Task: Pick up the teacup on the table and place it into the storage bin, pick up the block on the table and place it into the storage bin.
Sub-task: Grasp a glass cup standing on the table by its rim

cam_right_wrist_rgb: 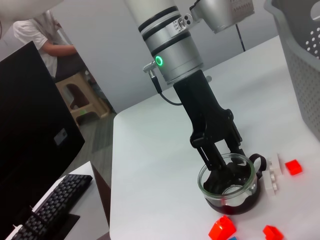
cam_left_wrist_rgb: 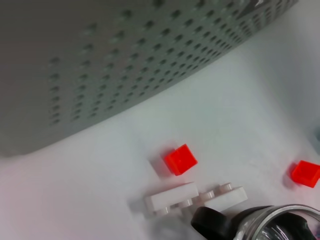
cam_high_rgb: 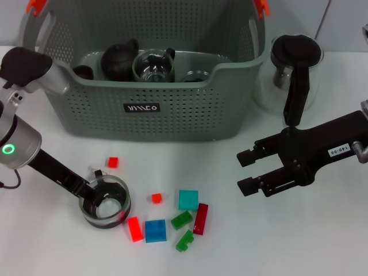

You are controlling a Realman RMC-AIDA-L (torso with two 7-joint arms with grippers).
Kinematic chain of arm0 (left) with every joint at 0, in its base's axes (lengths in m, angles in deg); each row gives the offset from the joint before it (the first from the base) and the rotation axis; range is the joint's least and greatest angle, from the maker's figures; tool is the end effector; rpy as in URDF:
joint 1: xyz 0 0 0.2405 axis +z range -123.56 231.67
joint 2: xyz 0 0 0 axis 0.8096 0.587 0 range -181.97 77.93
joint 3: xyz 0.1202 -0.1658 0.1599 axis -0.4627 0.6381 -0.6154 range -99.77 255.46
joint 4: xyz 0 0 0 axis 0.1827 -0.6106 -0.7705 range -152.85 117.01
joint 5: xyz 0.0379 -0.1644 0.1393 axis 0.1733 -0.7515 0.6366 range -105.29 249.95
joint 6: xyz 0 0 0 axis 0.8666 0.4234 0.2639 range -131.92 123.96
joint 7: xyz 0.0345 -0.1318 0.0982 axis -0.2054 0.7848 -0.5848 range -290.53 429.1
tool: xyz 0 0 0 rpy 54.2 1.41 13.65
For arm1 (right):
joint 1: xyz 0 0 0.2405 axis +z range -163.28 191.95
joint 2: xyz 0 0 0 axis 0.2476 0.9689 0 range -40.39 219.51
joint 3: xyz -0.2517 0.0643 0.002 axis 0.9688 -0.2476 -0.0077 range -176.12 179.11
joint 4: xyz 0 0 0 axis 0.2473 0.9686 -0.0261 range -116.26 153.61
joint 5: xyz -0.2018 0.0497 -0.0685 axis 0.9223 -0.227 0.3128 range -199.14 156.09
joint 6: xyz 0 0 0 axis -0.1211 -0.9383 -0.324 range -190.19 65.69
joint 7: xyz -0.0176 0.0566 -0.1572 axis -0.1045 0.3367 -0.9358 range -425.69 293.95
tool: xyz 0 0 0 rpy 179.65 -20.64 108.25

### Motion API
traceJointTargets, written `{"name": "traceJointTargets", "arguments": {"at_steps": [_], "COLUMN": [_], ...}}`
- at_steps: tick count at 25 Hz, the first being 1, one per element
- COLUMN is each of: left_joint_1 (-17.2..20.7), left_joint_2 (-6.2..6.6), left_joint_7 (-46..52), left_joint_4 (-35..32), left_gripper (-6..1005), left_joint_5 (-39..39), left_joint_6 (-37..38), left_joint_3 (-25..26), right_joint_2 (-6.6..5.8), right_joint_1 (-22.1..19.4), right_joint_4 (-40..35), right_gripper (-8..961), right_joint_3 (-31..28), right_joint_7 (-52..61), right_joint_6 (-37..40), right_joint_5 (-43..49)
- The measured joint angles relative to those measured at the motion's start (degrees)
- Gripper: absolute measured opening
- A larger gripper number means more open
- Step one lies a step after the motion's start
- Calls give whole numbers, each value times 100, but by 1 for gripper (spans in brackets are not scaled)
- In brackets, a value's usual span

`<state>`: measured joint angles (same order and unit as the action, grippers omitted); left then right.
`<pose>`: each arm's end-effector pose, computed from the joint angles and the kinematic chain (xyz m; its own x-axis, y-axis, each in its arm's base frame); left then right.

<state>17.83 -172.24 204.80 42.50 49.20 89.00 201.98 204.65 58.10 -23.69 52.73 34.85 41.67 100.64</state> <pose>-0.2751 0.3566 -0.0054 0.5340 0.8251 -0.1846 0.7409 -0.5619 -0.3679 0.1821 0.3547 -0.0160 0.8955 -0.4045 -0.1857 -0.3672 -0.9072 0.2054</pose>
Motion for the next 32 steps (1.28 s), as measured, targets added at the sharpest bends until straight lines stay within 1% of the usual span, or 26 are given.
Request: {"name": "traceJointTargets", "arguments": {"at_steps": [5, 10, 13, 22, 29, 32], "left_joint_1": [-44, -65, -74, -122, -171, -243], "left_joint_2": [20, 10, 3, 9, 91, 166], "left_joint_7": [7, 9, 10, 6, -46, -86], "left_joint_4": [-43, -48, -49, -54, 233, 503], "left_gripper": [574, 338, 115, 62, 50, 50], "left_joint_5": [22, 93, 98, 115, 73, -21], "left_joint_6": [68, 80, 82, 175, 713, 1119], "left_joint_3": [-21, -29, -22, -32, 202, 411], "right_joint_2": [-3, -10, -13, -14, -21, -22], "right_joint_1": [0, 0, 0, -4, -9, -9], "right_joint_4": [0, 0, 0, 0, -12, -29], "right_gripper": [760, 760, 761, 761, 761, 761], "right_joint_3": [-8, -29, -59, -71, -81, -106], "right_joint_7": [0, 0, 0, -7, -18, -18], "right_joint_6": [1, 3, 6, 14, 10, 9], "right_joint_5": [0, 0, 0, 0, 0, 0]}}
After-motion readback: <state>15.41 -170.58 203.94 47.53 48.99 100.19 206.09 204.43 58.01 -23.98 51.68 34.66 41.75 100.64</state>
